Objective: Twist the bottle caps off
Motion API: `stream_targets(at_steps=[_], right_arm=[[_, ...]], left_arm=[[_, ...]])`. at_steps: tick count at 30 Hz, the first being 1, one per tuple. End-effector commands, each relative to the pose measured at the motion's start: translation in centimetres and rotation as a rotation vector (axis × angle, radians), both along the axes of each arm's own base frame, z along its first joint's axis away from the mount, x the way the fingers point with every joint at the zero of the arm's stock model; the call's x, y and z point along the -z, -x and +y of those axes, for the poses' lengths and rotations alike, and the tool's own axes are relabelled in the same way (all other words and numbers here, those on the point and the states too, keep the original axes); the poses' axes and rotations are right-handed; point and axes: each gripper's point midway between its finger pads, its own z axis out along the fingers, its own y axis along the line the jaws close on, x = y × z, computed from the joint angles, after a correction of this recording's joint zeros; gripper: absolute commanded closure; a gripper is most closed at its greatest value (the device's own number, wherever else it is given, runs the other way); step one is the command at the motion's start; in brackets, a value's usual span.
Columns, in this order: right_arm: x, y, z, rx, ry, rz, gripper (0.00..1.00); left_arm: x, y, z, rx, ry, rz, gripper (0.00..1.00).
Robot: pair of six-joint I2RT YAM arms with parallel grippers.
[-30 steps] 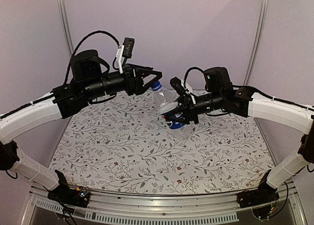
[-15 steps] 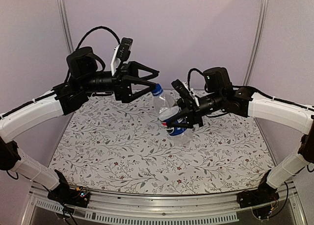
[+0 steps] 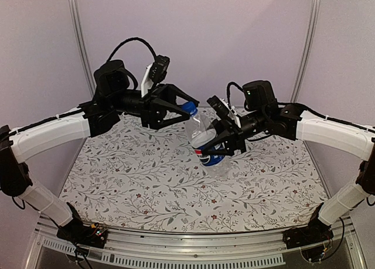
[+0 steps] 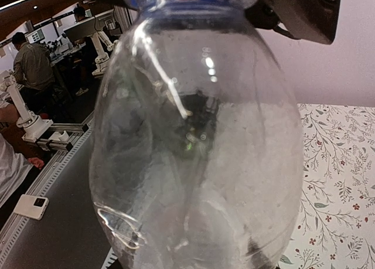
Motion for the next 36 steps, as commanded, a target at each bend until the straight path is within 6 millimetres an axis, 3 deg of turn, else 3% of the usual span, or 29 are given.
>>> stream_targets(at_steps=[1,18,26,31,36], right_arm=[[-0.3,0.2,0.0,-0.023,-0.012,0.001,0.6],[-0.2,0.0,-0.1,-0.003,-0.006,-0.009,0.6],[0.0,-1.7,0.2,0.104,0.024,-0.031,0.6],[0.5,-4.2,0.3,0.251,0.071,-0.055,0.61],[0.6,-6.6,0.2,0.379,0.099,-0.086,0.61]], left_arm=[[-1.0,0.0,0.3,0.029,0.038,-0.022,0.46],[-0.8,-0.2,0.6,0.033,0.043,-0.007,0.66],[-0.5,-0.9,0.5,-0.037,0.023,0.003,0.76],[-1.0,-3.4,0.6,-0.228,0.016,0.051,0.83],[-1.0,-6.8,1.2,-0.55,0.004,0.145,0.87]])
